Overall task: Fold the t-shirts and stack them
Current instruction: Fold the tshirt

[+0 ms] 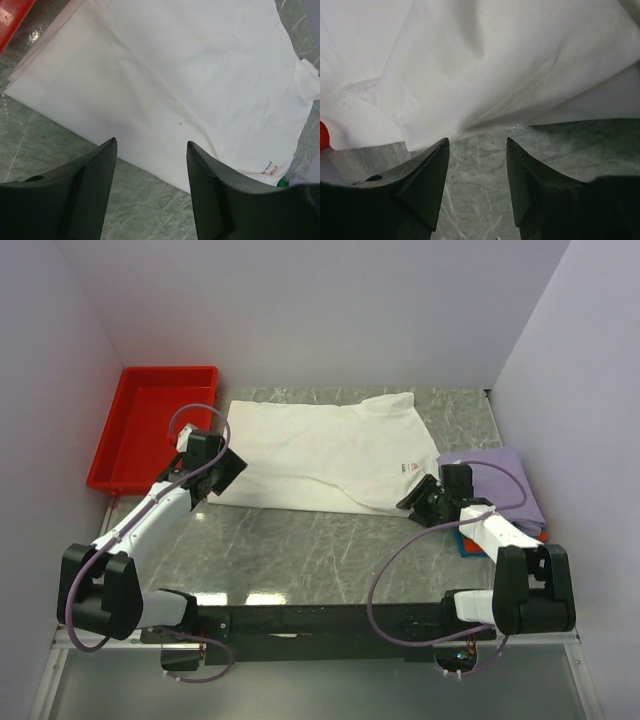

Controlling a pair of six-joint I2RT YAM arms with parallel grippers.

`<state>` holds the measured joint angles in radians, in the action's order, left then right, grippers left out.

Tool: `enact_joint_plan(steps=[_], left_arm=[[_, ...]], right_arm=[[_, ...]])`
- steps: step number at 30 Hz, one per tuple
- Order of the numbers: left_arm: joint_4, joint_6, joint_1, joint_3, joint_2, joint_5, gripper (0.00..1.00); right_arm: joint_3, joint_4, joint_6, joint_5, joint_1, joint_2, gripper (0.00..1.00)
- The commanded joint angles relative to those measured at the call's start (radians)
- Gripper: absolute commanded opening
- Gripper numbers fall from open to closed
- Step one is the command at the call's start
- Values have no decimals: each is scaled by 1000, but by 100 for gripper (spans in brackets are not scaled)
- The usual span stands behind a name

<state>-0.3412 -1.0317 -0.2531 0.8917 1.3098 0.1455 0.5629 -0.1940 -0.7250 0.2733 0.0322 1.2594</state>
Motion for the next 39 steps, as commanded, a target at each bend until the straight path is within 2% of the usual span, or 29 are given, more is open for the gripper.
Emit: enact_joint_plan(steps=[1, 4, 8, 10, 11, 14, 16, 17, 18, 21, 22, 25, 26, 29, 39], left_arm=[[21, 28, -5, -17, -40, -8, 63], [21, 35, -5, -25, -50, 3, 63], [24, 39, -5, -31, -55, 2, 63], [22, 39, -5, -31, -52, 5, 63], [25, 38, -5, -33, -52, 6, 63], [33, 39, -5, -36, -50, 6, 62], [30, 41, -5, -33, -47, 6, 62], [31, 42, -5, -34, -47, 6, 62], [31, 44, -5, -31, -46, 6, 62], [31, 45, -5, -33, -46, 6, 62], [31, 47, -5, -33, -47, 5, 62], [28, 50, -5, -36, -49, 11, 62], [28, 53, -5, -39, -49, 12, 62], [31, 55, -5, -40, -47, 14, 62], [39, 50, -5, -43, -35, 6, 61]], right_arm=[[48, 62, -30, -8, 8, 49, 56], [57, 76, -43, -9, 9, 78, 56], [71, 90, -57, 1, 11, 101, 46], [81, 91, -60, 4, 11, 110, 39], [86, 96, -62, 7, 11, 112, 29], [104, 96, -65, 18, 14, 133, 15], [121, 94, -63, 26, 18, 143, 9], [126, 93, -63, 27, 20, 149, 2], [132, 93, -63, 27, 24, 149, 0], [147, 81, -62, 30, 32, 149, 0], [152, 70, -59, 17, 40, 147, 3], [135, 50, -57, 6, 44, 112, 19], [126, 47, -65, -8, 44, 83, 32], [89, 45, -74, -6, 44, 46, 45], [72, 59, -116, -29, 51, 93, 47]])
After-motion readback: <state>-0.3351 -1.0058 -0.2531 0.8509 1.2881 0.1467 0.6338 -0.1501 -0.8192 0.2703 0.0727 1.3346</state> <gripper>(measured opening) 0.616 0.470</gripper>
